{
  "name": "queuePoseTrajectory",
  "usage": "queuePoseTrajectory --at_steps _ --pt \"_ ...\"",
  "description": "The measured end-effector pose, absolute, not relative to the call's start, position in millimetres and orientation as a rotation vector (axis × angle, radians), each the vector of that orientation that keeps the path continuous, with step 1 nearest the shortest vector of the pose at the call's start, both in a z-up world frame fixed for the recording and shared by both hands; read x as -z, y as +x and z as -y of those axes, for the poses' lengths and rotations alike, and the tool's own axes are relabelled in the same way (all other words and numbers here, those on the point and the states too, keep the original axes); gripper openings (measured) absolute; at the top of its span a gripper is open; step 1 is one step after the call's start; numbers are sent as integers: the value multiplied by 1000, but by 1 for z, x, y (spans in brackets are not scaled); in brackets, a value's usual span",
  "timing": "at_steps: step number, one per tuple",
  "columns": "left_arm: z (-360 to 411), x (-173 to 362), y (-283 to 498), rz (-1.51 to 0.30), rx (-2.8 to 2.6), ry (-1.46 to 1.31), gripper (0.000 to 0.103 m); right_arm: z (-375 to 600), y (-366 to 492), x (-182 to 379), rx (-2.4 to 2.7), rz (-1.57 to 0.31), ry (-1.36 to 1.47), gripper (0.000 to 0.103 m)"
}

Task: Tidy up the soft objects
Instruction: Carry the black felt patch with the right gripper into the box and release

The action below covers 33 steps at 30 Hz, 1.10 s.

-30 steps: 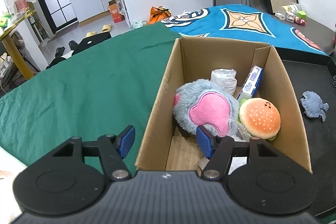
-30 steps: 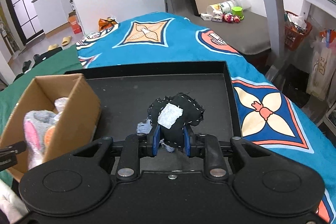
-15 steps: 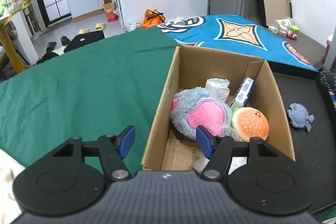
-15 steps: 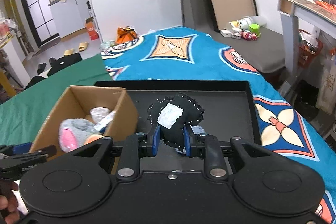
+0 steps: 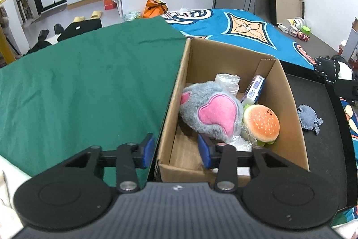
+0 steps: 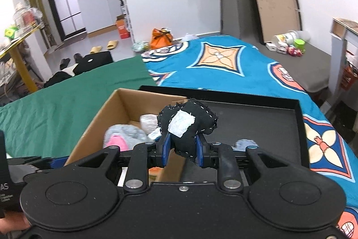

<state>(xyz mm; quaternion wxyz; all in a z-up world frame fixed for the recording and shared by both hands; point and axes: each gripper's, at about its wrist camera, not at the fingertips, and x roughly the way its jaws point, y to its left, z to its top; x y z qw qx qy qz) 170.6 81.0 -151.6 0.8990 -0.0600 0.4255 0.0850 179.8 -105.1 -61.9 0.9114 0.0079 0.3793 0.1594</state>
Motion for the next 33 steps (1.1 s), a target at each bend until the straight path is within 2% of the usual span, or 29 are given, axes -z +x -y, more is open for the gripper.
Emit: queuePoseTrajectory --at_steps 4,6,9,16,22,33 --pt "-88 151 168 -889 -180 -146 25 88 176 60 -369 -781 -3 24" --pt "-90 151 168 -891 -181 -151 17 80 176 59 -385 -781 -10 24" --pt "-93 152 167 -890 -179 -162 12 69 174 58 -409 -783 -19 25" --pt "-99 152 166 -882 -175 -186 10 51 170 58 -450 -786 -27 26" --pt "-102 152 166 -882 -172 -193 10 44 167 57 -547 -796 8 44" --pt "-96 151 167 -871 -188 -174 11 75 170 72 -446 -845 17 44"
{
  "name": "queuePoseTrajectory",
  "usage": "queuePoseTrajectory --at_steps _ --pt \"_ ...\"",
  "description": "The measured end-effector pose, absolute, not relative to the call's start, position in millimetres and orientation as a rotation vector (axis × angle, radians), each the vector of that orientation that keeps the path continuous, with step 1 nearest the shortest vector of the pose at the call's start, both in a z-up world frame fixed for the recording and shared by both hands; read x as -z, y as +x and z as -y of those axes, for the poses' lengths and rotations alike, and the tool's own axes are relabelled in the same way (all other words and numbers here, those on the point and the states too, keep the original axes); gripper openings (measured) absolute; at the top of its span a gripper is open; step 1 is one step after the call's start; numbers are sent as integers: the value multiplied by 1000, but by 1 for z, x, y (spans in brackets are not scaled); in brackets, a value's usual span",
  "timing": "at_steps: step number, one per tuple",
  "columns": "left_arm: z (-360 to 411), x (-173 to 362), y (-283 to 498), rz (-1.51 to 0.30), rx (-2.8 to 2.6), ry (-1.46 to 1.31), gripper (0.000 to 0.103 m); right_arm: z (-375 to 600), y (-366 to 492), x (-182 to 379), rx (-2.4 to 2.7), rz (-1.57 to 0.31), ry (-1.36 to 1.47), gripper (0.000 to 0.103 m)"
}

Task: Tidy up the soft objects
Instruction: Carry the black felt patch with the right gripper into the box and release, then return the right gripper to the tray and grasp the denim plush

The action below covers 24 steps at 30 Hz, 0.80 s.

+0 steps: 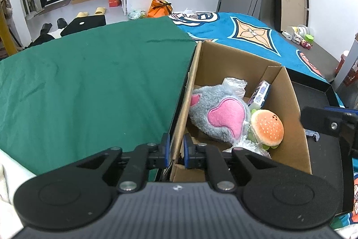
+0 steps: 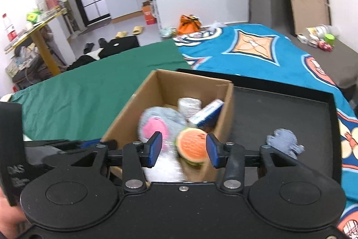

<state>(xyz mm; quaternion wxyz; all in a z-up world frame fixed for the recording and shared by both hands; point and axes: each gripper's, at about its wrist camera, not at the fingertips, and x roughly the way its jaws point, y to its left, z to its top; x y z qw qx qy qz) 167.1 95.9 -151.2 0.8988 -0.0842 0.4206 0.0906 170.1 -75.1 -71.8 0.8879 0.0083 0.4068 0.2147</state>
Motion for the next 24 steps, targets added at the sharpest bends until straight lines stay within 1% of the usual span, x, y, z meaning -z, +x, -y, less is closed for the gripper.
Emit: queuePoseTrajectory --at_steps 4,6,12,16,24 --pt "-91 150 166 -860 -197 -154 11 94 173 78 -398 -858 33 44" --pt "-89 150 167 -859 -204 -146 14 102 174 82 -379 -864 39 44" --pt "-85 149 168 -859 -225 -134 15 123 181 94 -332 -878 61 44" --pt "-83 149 170 -859 -233 -119 17 135 188 103 -300 -884 71 49" --pt "-73 154 176 -863 -272 -69 40 157 202 127 -252 -915 107 49"
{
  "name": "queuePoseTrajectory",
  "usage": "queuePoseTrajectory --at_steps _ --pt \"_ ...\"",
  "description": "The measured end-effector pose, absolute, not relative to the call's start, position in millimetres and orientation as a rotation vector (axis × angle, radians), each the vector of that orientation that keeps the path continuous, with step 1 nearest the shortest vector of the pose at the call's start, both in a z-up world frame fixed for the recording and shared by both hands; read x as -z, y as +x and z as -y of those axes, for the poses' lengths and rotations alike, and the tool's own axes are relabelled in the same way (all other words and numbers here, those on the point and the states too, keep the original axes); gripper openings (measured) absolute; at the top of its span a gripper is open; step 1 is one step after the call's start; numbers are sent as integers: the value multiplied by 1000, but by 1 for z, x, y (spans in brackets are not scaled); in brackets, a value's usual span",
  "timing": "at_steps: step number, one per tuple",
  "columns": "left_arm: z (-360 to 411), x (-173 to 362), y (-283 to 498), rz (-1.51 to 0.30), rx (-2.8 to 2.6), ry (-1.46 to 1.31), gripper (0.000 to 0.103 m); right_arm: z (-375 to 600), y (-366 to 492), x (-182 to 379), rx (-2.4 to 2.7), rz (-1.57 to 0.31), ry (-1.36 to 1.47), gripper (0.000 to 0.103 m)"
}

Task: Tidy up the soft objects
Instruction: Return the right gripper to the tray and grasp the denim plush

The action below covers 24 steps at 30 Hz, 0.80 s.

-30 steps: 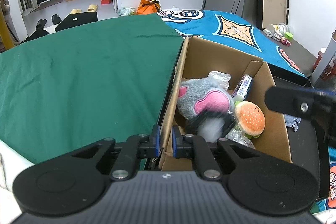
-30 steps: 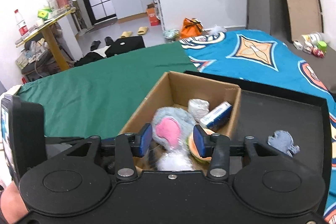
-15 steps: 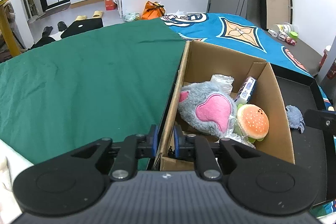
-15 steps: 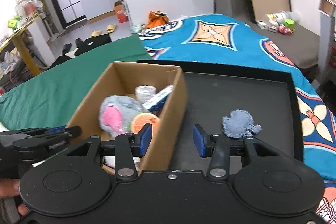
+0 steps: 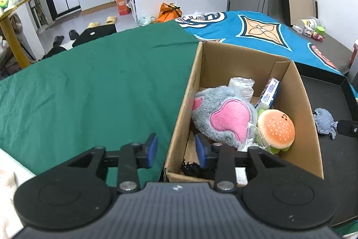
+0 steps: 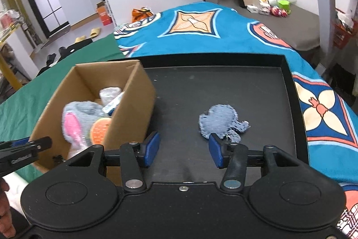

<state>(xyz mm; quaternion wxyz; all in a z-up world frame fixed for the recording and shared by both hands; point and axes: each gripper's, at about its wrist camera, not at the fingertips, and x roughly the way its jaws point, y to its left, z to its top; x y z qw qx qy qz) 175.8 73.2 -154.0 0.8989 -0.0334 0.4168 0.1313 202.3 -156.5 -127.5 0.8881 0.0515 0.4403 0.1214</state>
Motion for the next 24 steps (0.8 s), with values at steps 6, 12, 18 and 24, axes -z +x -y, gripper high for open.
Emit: queuePoseTrajectory --at_steps 6,12,18,24 --pt "-67 154 179 -849 -285 -39 47 165 215 145 -234 -936 132 49" --pt "-62 158 183 -854 -297 -11 50 171 229 160 -217 -951 155 49" --pt "-57 162 188 -860 -315 17 51 173 241 172 -220 -960 159 49" --pt "-52 167 191 -871 -316 37 51 169 253 185 -212 -975 140 49"
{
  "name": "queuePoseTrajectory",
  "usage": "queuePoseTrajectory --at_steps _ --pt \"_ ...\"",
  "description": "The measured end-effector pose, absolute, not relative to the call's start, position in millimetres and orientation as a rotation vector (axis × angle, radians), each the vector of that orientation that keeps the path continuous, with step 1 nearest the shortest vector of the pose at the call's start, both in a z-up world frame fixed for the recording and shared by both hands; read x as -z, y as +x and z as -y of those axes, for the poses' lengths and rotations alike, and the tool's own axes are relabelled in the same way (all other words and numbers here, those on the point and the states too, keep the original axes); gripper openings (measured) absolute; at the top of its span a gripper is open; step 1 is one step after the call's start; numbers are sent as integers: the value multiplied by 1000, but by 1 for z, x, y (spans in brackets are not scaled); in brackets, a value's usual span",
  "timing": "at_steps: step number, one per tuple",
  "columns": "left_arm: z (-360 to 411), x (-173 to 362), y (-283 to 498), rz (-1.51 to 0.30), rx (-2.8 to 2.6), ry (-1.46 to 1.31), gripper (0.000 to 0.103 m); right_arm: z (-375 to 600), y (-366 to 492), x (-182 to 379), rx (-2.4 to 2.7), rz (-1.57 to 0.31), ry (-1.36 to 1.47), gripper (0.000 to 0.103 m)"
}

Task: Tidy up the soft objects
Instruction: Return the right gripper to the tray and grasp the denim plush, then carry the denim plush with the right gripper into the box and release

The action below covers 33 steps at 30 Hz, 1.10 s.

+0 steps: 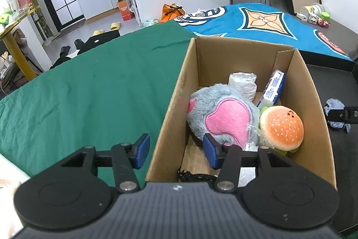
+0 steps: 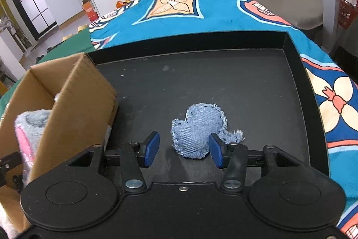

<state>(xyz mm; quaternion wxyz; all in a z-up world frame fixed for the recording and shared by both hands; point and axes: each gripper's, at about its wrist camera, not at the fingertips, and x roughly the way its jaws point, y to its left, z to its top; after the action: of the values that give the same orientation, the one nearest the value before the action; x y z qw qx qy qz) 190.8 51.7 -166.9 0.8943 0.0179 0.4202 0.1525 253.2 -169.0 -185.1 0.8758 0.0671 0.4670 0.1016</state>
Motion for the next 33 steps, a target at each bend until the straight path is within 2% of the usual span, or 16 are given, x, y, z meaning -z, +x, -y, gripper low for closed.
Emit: queuePoseTrajectory --at_steps 7,9,10,14,33 --pt "-50 170 194 -883 -319 46 51 155 261 194 -171 -968 32 54" --pt "-50 170 195 -885 -318 48 51 150 262 195 -150 -961 -22 44" --pt "-50 171 195 -886 -318 50 51 149 262 195 -128 -955 -63 34" --pt "-51 171 195 -890 -322 51 51 151 260 192 -99 -950 -109 24" --pt "-54 165 189 -870 -318 25 51 159 227 151 -128 -926 -54 23"
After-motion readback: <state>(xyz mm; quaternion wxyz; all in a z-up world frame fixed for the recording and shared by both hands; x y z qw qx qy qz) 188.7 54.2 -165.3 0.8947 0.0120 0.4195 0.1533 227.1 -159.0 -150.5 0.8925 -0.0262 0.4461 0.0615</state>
